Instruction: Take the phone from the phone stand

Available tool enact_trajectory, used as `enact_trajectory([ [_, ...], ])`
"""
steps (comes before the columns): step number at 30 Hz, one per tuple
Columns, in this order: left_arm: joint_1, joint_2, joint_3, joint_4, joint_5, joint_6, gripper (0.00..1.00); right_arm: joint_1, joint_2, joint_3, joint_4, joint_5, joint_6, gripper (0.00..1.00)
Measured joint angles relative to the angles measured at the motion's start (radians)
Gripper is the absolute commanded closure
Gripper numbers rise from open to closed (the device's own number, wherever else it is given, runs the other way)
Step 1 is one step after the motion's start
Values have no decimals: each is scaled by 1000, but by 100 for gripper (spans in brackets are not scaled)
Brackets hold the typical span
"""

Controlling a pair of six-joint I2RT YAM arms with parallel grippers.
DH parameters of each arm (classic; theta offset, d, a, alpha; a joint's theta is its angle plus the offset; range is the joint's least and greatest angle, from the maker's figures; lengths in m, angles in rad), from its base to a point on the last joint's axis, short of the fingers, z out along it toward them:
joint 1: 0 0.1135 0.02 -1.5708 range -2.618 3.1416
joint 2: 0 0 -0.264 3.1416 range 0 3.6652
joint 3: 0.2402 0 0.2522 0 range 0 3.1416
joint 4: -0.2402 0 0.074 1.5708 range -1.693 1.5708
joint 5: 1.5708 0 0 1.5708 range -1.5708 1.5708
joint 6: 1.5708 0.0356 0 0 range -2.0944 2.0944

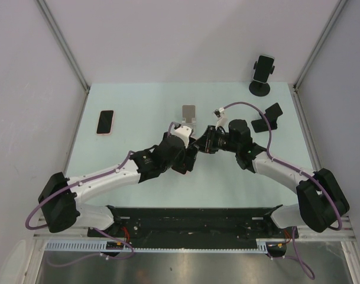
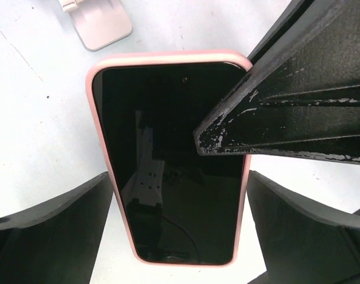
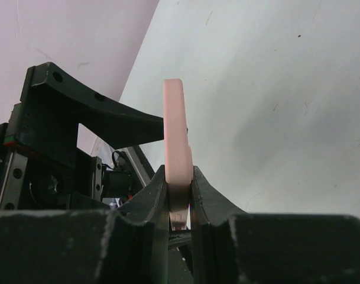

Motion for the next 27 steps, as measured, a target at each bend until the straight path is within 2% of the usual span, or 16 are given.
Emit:
enact_trajectory([
  [4, 0, 10, 0, 0, -4, 6, 16, 4, 1, 0, 5, 0, 3, 100],
  [7, 0, 12, 0, -2, -4, 3, 34, 5, 2, 0, 5, 0, 4, 100],
  [8, 0, 12, 1, -2, -3, 3, 44, 5, 2, 0, 7, 0, 4, 100],
  [10, 0, 12, 1, -3, -4, 4, 54, 6, 2, 0, 9, 0, 4, 100],
  [12, -1, 11, 1, -4, -5, 4, 65, 6, 2, -1, 10, 0, 4, 91],
  [13, -1, 10, 1, -5, -5, 4, 68, 6, 2, -1, 10, 0, 4, 76],
  [15, 0, 6, 1, -8, -5, 6, 74, 6, 2, -1, 11, -1, 8, 58],
  [16, 0, 3, 1, -12, -4, 8, 76, 6, 2, -1, 15, -4, 13, 46],
  [19, 5, -5, 1, -38, -3, 14, 80, 3, -14, -1, 24, -6, 21, 24],
  [22, 29, -18, 1, -63, 5, 21, 82, -22, -70, -1, -2, 2, 6, 12],
  [27, 138, -66, 1, -98, 27, 42, 86, -124, -242, -1, -89, 53, -48, 4],
])
